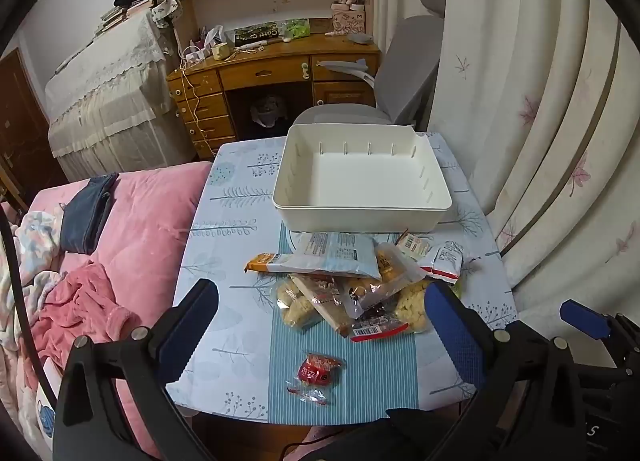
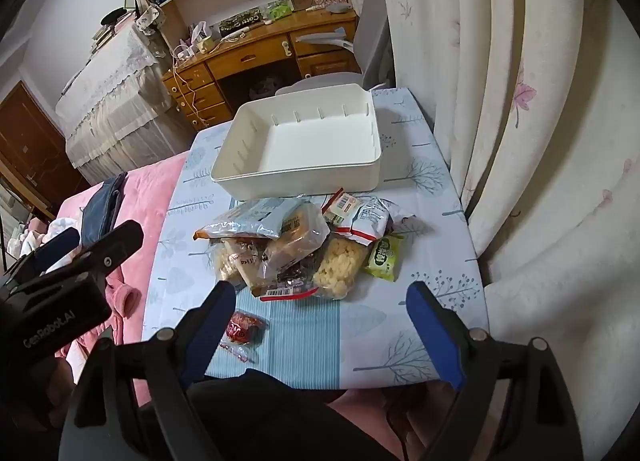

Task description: Organize snacks

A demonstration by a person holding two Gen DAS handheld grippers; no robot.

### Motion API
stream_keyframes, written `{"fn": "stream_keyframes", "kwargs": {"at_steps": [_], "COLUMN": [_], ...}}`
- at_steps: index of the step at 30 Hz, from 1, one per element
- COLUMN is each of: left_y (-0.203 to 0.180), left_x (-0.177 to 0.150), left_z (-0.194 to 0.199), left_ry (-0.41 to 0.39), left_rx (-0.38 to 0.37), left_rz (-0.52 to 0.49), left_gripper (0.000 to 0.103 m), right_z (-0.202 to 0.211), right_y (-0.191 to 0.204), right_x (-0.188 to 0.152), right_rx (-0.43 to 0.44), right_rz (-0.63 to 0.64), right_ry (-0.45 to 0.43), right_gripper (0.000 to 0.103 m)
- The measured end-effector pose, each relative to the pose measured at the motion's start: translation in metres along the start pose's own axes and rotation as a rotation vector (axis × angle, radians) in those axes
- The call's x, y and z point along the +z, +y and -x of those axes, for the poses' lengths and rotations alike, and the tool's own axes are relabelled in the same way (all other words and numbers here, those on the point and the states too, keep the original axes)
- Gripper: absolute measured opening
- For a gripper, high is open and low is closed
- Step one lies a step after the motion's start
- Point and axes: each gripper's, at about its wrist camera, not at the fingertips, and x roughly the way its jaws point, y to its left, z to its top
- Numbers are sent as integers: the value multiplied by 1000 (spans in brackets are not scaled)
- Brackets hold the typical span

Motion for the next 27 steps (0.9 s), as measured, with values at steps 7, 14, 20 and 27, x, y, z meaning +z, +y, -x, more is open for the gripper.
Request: {"fn": "stream_keyframes", "kwargs": {"at_steps": [7,14,20,27], "left_y": [1,0,0,0], "left_x": [0,0,0,0], "left_z": [0,0,0,0], "left_ry": [0,-1,-2,0], "left_rx": [1,3,5,6], "left_rz": [1,-2,-3,-4], "left_gripper": [102,102,102,102], "right_z": [-4,-6,-7,-12], "right_y": [-1,-2,-4,-6], "right_x": [4,6,7,8], "right_rx": [-6,-8,-6,-5], "right_rz": [-1,-1,-2,-3], "right_ry": [13,14,19,21], "right_gripper": [88,88,88,88]}}
